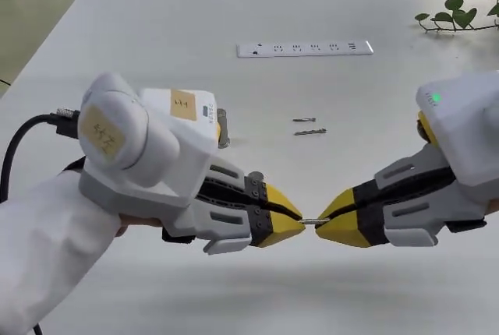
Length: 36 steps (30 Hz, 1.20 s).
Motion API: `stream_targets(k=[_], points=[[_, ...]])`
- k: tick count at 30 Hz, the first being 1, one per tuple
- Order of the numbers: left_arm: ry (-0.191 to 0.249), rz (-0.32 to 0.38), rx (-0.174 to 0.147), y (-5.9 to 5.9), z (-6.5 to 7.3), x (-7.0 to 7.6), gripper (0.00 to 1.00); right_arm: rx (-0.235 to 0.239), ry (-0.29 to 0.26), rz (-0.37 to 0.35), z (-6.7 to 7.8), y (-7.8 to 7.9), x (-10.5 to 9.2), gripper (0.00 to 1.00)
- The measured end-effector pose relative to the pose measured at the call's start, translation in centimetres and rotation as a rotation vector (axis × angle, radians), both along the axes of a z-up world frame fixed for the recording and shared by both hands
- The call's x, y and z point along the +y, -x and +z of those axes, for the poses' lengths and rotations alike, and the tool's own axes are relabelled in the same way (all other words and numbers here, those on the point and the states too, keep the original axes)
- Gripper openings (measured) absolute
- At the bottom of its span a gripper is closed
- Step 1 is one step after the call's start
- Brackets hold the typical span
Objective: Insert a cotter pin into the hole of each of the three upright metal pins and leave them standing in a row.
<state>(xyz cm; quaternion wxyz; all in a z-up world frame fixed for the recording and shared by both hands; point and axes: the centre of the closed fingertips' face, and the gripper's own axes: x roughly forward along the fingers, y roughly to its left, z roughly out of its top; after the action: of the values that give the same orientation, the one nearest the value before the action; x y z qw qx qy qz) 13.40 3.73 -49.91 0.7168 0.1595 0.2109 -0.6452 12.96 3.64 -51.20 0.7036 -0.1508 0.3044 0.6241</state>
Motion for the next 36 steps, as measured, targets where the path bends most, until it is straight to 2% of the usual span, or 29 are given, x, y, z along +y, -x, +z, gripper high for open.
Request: stream_targets(k=[2, 7, 8, 10, 18, 25, 30, 36], points=[[-0.004, 0.007, -0.013, -0.3, 0.0, 0.1, 0.03, -0.007, -0.002, -0.001, 0.0, -0.2, 0.0, 0.00], [-0.027, 0.041, -0.039, -1.4, -0.4, 0.6, 0.23, -0.026, 0.005, -0.036, -0.1, -1.4, -0.3, 0.00], [-0.039, 0.061, -0.052, -2.0, -0.6, 0.9, 0.24, -0.030, 0.008, -0.044, -0.2, -1.7, -0.5, 0.00], [-0.045, 0.104, -0.054, -3.0, -0.8, 1.4, 0.24, -0.033, 0.013, -0.064, -0.3, -2.3, -0.7, 0.00], [-0.063, 0.191, -0.089, -6.0, -1.1, 2.8, 0.27, -0.052, 0.030, -0.093, -1.2, -4.0, -1.1, 0.00], [-0.091, 0.243, -0.093, -8.3, -2.5, 3.9, 0.24, -0.066, 0.051, -0.111, -2.2, -5.8, -0.9, 0.00], [-0.129, 0.246, -0.080, -9.1, -3.8, 4.4, 0.30, -0.062, 0.063, -0.102, -2.8, -6.6, -0.7, 0.00], [-0.129, 0.233, -0.056, -9.4, -4.5, 4.2, 0.23, -0.047, 0.080, -0.102, -3.8, -7.5, -0.5, 0.00]])
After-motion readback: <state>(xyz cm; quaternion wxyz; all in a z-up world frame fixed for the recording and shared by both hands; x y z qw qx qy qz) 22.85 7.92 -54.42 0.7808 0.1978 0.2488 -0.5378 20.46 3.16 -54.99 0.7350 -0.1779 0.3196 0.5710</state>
